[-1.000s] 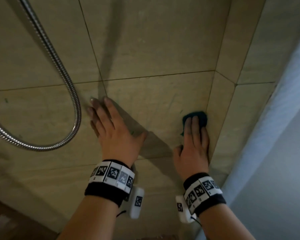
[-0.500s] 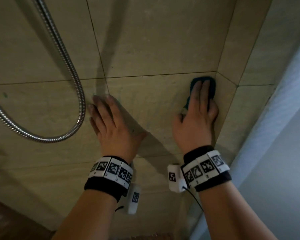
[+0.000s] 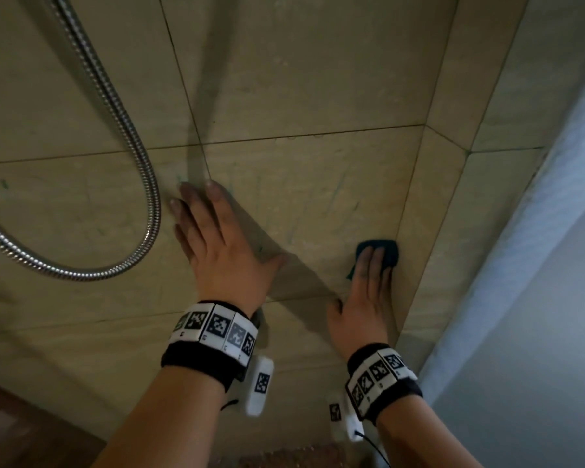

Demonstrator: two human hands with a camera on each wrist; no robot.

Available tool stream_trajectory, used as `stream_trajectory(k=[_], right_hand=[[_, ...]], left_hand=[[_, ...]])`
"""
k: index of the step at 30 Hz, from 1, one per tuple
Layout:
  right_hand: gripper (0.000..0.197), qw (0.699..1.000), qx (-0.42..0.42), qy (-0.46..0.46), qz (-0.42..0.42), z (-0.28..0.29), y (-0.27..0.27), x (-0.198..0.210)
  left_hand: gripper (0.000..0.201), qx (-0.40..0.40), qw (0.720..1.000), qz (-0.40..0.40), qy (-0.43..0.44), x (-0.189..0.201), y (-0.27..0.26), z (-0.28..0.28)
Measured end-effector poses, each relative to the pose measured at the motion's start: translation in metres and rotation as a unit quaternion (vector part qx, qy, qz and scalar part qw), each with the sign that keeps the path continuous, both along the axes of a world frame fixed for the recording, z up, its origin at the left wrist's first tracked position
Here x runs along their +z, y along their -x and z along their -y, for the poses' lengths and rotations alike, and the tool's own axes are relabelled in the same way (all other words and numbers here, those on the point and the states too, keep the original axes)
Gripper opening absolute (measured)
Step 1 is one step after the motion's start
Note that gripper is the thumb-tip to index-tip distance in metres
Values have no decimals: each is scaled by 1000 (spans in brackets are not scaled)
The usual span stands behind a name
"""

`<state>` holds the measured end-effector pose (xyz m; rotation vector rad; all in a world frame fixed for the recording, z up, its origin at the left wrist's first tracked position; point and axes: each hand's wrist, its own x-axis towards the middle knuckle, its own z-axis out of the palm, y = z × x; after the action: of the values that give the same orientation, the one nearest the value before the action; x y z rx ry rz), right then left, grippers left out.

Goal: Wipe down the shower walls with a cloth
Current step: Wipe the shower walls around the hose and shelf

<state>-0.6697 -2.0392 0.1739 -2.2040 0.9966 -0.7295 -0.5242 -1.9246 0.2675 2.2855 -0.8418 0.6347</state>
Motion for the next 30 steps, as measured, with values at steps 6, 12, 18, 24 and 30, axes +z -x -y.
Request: stream_trajectory(k=[6,12,18,24,30], right_hand=[[95,986,-27,144,82,19,-8,92],[91,970,-39,202,125,29,-10,140],[102,993,-30,116,3,13,-5,48],[104,997,3,-2,-74,-2,8,-28],[100,999,32,23,-20,-6,7,-11]], left_hand=[[146,-16,1000,-15,9,1,2,1],[146,-23,999,-24,25,1,2,3],[146,-25,999,-13,20,0,1,2],[146,-31,999,-4,16,-2,-2,-1],[147,-25,1000,0,14,-3,-2,-1]])
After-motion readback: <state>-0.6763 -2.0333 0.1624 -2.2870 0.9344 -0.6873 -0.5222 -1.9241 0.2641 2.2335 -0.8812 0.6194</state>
